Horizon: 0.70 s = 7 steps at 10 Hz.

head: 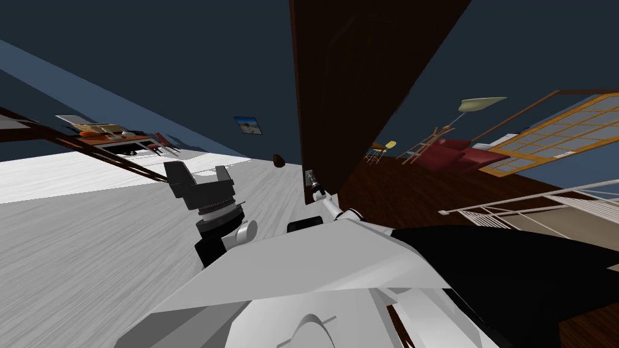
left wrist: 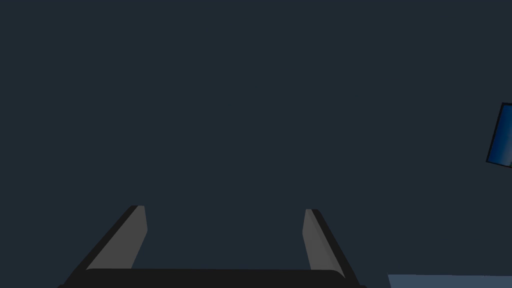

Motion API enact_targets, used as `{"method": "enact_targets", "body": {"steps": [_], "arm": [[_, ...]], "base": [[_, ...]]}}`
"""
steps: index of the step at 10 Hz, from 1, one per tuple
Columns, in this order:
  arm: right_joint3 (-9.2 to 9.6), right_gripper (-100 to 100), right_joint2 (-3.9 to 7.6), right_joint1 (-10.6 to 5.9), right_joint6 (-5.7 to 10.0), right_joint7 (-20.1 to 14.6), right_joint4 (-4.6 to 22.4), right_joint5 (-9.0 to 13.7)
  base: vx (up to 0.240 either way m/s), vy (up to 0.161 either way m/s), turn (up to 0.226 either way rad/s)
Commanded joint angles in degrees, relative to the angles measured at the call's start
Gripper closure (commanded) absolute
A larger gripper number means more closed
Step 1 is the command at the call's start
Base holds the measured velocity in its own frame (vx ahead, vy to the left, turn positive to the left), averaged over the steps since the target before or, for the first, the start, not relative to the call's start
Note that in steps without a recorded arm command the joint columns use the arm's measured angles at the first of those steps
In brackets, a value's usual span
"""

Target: Push the door open

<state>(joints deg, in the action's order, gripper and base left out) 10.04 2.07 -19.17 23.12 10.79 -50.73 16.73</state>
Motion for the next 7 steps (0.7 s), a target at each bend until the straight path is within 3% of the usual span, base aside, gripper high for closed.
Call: {"method": "enact_targets", "body": {"steps": [1,5,7], "arm": [[0.01,100,0.03,0.16,-0.11,0.00,0.14,0.01],[0.01,100,0.03,0.16,-0.11,0.00,0.14,0.01],[-1.36,100,0.89,0.22,-0.32,0.39,0.42,0.47]], "base": [[-0.043,-0.013,0.008],[-0.022,-0.005,-0.002],[0.093,0.112,-0.061]]}}
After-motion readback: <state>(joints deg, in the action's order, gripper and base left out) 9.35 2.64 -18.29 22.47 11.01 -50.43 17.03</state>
